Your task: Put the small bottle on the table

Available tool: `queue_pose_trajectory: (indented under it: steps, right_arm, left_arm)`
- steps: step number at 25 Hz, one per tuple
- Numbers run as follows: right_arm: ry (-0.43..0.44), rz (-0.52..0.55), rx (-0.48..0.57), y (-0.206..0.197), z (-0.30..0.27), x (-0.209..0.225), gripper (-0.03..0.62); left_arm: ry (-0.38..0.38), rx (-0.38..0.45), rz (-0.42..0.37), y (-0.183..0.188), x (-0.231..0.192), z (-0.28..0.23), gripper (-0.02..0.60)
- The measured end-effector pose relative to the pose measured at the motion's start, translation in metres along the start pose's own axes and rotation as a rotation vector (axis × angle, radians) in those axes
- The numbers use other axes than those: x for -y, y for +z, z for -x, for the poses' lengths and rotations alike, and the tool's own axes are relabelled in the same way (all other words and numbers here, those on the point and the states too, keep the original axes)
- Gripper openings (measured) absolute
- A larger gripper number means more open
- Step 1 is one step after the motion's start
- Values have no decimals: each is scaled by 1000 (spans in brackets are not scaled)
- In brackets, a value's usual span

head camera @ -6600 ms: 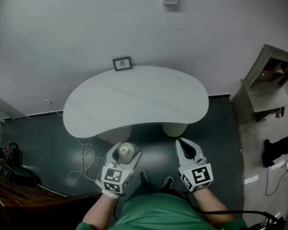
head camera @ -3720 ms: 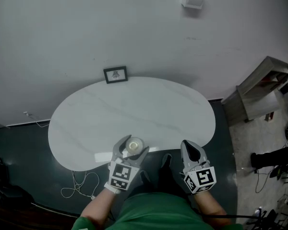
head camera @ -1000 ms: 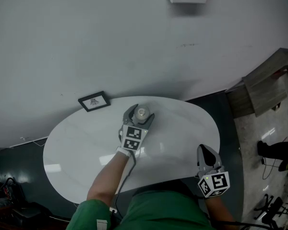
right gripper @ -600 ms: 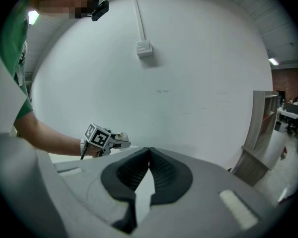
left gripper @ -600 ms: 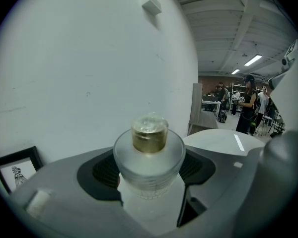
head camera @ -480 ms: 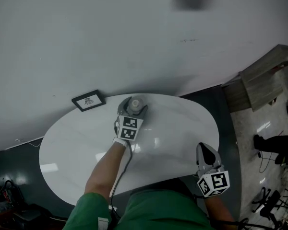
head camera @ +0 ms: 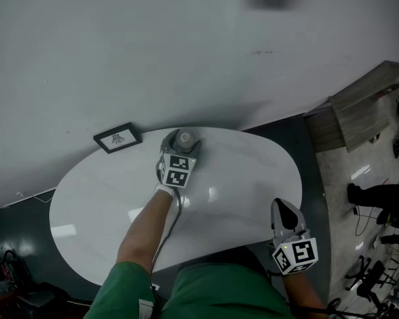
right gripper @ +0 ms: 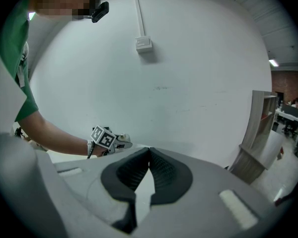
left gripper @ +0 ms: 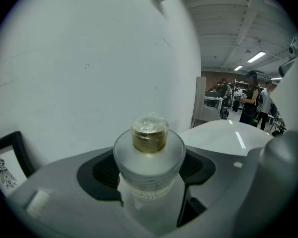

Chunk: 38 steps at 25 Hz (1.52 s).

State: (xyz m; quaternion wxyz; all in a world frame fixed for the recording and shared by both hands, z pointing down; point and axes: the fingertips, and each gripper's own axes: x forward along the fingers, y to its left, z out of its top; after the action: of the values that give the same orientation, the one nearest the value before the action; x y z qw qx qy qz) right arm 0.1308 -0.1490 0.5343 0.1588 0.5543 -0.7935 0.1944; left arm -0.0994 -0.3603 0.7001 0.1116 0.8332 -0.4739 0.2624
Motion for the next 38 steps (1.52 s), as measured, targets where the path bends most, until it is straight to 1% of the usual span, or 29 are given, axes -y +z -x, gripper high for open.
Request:
queue_pose_trajectory:
  steps: [3, 6, 10, 20, 22, 26, 30, 33, 38]
  right_arm:
    - [4, 2, -3, -1, 0, -3, 2]
    - [6, 2, -7, -3, 0, -5, 2]
    - [10, -3, -12, -4, 0, -7, 2]
    - [16, -24, 0, -4, 0, -7, 2]
    - [16, -23, 6, -3, 0, -5, 2]
    - [30, -21, 28, 4, 1, -4, 2]
    - [53, -19, 46, 9, -1, -6, 2]
    - [75, -12, 60, 13, -4, -9, 2]
    - [120, 0, 82, 20, -6, -16, 2]
  left_arm:
    - [-7, -3, -7, -1, 1, -5, 345]
    - [-11, 16, -13, -2, 0, -8, 345]
    - [-16, 20, -16, -3, 2, -11, 345]
    - [-12, -7, -20, -7, 2, -12, 347]
    - [-13, -19, -13, -7, 3, -9, 357]
    - [-14, -4, 44, -3, 5, 12, 364]
    - [-12, 4, 83, -5, 11, 42, 364]
    - [8, 20, 110, -5, 12, 67, 364]
    - [39, 56, 115, 1, 20, 111, 362]
